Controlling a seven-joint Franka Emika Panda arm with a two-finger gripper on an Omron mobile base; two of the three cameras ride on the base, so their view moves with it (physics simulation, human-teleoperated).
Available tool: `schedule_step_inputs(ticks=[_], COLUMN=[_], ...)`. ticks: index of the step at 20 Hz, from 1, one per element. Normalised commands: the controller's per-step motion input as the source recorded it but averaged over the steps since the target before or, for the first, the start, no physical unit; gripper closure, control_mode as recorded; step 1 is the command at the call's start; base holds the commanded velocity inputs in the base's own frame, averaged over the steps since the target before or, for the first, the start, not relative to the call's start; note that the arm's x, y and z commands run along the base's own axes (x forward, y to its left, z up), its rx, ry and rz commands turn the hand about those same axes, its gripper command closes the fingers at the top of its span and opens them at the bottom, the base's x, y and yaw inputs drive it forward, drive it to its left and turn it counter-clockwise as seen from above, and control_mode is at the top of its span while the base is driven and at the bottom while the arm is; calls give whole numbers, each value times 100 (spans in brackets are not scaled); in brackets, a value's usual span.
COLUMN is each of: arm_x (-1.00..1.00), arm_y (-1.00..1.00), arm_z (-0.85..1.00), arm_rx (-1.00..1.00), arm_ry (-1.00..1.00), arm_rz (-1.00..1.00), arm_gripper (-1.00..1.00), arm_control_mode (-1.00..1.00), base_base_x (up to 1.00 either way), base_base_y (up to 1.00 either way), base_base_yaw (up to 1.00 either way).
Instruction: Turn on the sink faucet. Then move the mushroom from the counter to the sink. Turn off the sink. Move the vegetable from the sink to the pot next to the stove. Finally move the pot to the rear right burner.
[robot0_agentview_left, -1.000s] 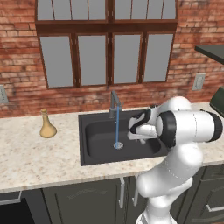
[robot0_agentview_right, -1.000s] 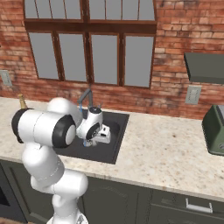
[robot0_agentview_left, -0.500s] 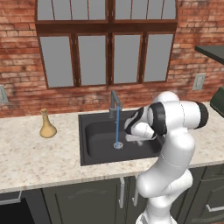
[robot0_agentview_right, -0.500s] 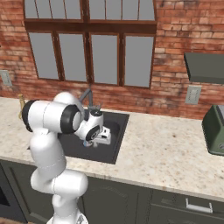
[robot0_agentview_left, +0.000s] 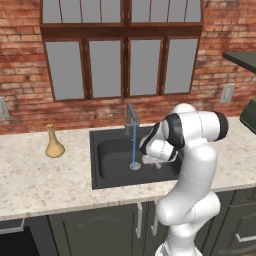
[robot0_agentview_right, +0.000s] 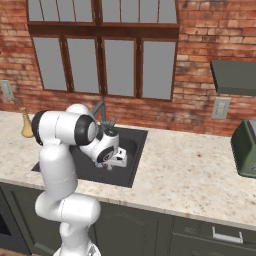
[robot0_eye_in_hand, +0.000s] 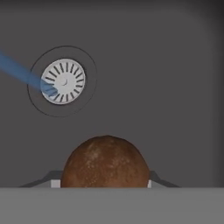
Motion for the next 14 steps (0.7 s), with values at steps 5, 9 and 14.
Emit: schedule_step_inputs(ticks=[5, 9, 14], arm_x=[8, 9, 11], arm_y=[4, 9, 10], arm_z=[-19, -21, -18], arm_rx=[0, 0, 0], arm_ry=[0, 0, 0], arm_rz=[0, 0, 0], arm_gripper=[100, 100, 100], arm_control_mode=[-100, -100, -100], base_base_x=[0, 0, 0], base_base_y=[0, 0, 0], base_base_yaw=[0, 0, 0])
